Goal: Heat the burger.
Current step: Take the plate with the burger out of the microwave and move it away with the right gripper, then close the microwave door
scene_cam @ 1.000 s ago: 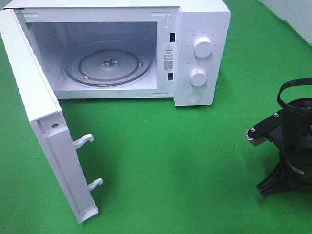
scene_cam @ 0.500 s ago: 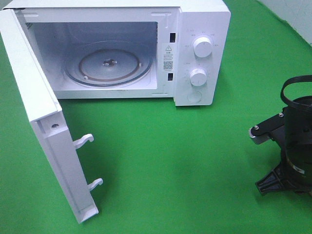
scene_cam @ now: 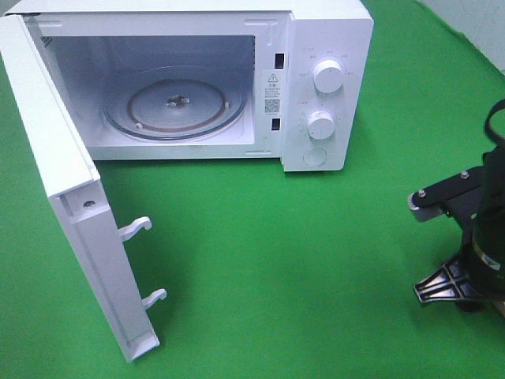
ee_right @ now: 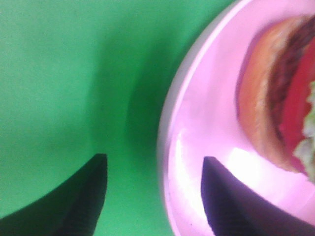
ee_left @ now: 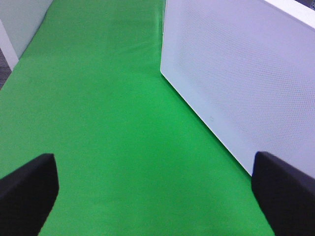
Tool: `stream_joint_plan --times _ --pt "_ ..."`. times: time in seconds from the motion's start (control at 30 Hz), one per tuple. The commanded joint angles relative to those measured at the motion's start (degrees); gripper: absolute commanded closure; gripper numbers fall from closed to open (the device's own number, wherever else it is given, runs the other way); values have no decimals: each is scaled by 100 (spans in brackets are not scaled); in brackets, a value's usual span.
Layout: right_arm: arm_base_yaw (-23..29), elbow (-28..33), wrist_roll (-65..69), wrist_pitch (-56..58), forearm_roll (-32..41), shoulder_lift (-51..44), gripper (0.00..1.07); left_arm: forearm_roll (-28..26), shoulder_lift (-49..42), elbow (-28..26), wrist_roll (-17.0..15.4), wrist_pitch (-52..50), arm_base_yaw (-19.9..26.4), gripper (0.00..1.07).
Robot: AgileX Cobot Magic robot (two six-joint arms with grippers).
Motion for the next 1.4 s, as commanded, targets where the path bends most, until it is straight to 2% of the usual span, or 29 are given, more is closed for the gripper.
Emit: stream_joint_plan --times 0.03,0.17,0.23,0.33,0.4,0.5,0.53,0.67,1.13,1.4 --pt "-23 -17 -183 29 103 -481 50 11 -29 17 -17 -23 23 6" --pt "-23 -17 -476 -6 275 -1066 49 11 -29 17 -17 -23 23 6" --pt "-23 -17 -1146 -172 802 -1799 46 11 -29 17 -17 -23 23 6" --pt "-23 -17 -1398 -223 980 -1988 44 11 -29 17 -17 -23 23 6" --pt "-23 -17 -2298 -264 1679 -2641 36 11 -29 17 -17 -23 23 6" --pt "-23 -17 -2527 -235 1868 -2802 34 11 -29 17 -17 -23 23 6" --pt "-23 -17 -2934 -195 2194 -3071 31 11 -29 17 -17 -23 23 6" --pt "-23 -17 -3375 -46 2561 -3610 30 11 -29 17 -17 -23 23 6" --pt "-23 -17 -3673 762 2991 -5111 31 11 -29 17 -17 -23 23 6" --pt "-23 -17 -3678 1318 2991 -5546 31 11 -29 17 -17 -23 23 6"
